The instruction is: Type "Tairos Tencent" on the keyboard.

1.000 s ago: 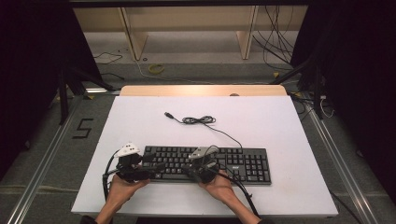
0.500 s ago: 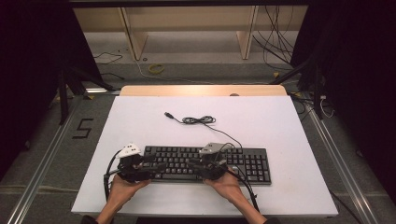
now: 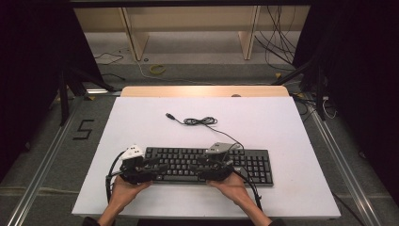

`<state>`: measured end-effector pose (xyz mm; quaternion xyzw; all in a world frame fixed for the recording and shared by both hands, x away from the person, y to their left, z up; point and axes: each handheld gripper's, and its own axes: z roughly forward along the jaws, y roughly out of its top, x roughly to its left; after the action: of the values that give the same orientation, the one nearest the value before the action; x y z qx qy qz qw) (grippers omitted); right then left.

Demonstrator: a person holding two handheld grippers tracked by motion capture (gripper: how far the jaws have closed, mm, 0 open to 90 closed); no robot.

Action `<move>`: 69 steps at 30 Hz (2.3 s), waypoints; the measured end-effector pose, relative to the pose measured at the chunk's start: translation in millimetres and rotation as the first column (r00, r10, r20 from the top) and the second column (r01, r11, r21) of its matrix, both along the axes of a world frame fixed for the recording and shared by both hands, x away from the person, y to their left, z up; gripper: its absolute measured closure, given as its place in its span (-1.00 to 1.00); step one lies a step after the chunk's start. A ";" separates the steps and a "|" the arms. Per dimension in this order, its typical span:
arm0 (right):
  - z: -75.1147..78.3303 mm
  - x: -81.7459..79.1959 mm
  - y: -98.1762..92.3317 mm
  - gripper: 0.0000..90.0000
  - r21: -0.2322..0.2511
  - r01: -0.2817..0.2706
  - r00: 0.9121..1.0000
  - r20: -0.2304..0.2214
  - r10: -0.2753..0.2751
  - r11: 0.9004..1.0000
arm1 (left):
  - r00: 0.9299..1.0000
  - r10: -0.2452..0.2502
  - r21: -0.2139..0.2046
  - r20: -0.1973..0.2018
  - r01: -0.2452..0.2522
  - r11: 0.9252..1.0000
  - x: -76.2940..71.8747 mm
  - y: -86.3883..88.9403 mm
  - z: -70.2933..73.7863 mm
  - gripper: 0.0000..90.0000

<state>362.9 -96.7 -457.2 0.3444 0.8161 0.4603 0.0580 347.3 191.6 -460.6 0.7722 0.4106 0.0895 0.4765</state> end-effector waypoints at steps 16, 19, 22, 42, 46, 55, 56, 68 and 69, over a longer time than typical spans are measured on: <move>1.6 -1.7 -5.8 -0.09 0.010 0.018 1.000 0.003 -0.018 1.000 | 0.998 -0.060 0.092 -0.027 0.062 0.994 1.7 -11.3 -4.3 0.83; 1.9 -2.3 -6.1 -0.10 0.013 0.019 1.000 0.007 -0.019 1.000 | 0.997 -0.065 0.111 -0.034 0.068 0.991 3.0 -13.3 -5.4 0.93; 2.2 -3.0 -6.4 -0.12 0.014 0.017 1.000 0.006 -0.017 1.000 | 0.997 -0.061 0.118 -0.042 0.066 0.991 4.7 -14.4 -6.2 0.98; 1.3 -6.7 -9.5 -0.19 0.017 0.011 1.000 0.005 -0.011 1.000 | 0.994 -0.069 0.151 -0.089 0.082 0.985 12.2 -22.4 -13.5 0.99; 1.3 -7.1 -9.6 -0.19 0.016 0.010 1.000 0.003 -0.010 1.000 | 0.993 -0.072 0.155 -0.095 0.086 0.984 13.0 -24.3 -14.9 0.99; 1.5 -8.0 -10.3 -0.20 0.018 0.010 1.000 0.004 -0.010 1.000 | 0.991 -0.077 0.168 -0.114 0.095 0.981 14.2 -26.0 -19.5 0.99; 1.4 -8.2 -10.4 -0.20 0.018 0.010 1.000 0.006 -0.010 1.000 | 0.990 -0.077 0.167 -0.115 0.096 0.981 14.0 -25.9 -19.5 0.99; 1.9 -10.4 -13.1 -0.20 0.026 0.012 1.000 0.012 -0.012 1.000 | 0.990 -0.084 0.160 -0.110 0.101 0.982 13.1 -25.9 -18.5 0.94; 1.7 -10.3 -13.2 -0.20 0.026 0.011 1.000 0.011 -0.011 1.000 | 0.990 -0.087 0.157 -0.106 0.104 0.982 12.9 -26.2 -18.3 0.86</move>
<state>352.6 -109.9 -455.5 0.3470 0.8079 0.4724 0.0608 360.1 165.4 -478.9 0.8308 0.3875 0.0613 0.3948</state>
